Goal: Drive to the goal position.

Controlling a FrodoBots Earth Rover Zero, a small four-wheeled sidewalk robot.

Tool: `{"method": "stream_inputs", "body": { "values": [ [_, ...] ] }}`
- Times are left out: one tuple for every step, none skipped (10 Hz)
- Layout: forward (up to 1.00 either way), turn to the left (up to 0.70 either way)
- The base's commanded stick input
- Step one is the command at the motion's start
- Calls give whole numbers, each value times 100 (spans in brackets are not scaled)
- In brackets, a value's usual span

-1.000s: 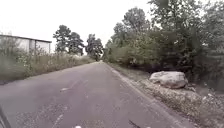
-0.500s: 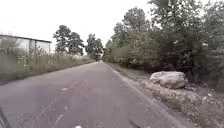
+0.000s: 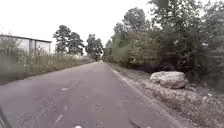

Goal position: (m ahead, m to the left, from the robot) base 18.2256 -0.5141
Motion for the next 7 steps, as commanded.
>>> {"method": "stream_inputs", "body": {
  "values": [
    [7, 0],
    [7, 0],
    [7, 0],
    [7, 0],
    [7, 0],
    [7, 0],
    [7, 0]
  ]
}}
